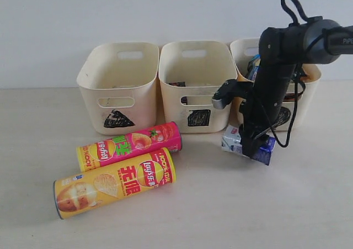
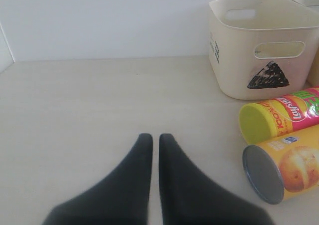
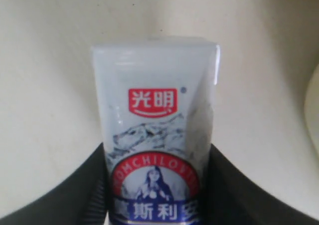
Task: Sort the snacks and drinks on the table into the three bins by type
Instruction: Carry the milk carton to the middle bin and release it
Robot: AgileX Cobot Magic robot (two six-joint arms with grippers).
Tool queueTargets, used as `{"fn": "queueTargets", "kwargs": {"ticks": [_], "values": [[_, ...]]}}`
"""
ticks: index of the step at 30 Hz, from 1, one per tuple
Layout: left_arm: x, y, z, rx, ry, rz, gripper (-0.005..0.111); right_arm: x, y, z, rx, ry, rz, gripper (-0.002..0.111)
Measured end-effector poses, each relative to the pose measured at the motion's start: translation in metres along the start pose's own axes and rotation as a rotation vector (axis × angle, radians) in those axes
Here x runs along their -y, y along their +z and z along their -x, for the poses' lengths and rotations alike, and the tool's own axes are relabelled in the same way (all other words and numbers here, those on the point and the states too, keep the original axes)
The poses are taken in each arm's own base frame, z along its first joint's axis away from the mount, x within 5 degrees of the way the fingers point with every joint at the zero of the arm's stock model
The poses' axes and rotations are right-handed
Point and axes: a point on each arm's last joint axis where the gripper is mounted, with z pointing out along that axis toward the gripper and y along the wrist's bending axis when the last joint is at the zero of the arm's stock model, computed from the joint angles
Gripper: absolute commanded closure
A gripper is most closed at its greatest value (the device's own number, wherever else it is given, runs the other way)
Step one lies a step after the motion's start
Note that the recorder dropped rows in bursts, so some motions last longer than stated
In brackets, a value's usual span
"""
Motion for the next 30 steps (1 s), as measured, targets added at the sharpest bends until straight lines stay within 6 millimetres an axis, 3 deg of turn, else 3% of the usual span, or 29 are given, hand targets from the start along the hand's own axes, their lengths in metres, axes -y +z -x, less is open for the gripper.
{"fn": "queueTargets", "kwargs": {"ticks": [10, 20, 26, 28, 30], "values": [[0.000, 0.000, 0.000, 0.000, 0.000, 0.000, 0.102, -0.017, -0.074, 0.000, 0.107, -0.004, -0.040, 0.109], [0.000, 0.000, 0.000, 0.000, 0.000, 0.000, 0.102, -0.021, -0.087, 0.000, 0.100, -0.004, -0.007, 0.109], [0.000, 0.000, 0.000, 0.000, 0.000, 0.000, 0.102, -0.019, -0.131, 0.017, 0.258, 0.013, -0.060, 0.109], [0.000, 0.000, 0.000, 0.000, 0.000, 0.000, 0.102, -0.016, -0.155, 0.028, 0.406, 0.061, -0.134, 0.109], [0.000, 0.000, 0.000, 0.000, 0.000, 0.000, 0.102, -0.007, -0.159, 0.037, 0.521, 0.104, -0.212, 0.109]]}}
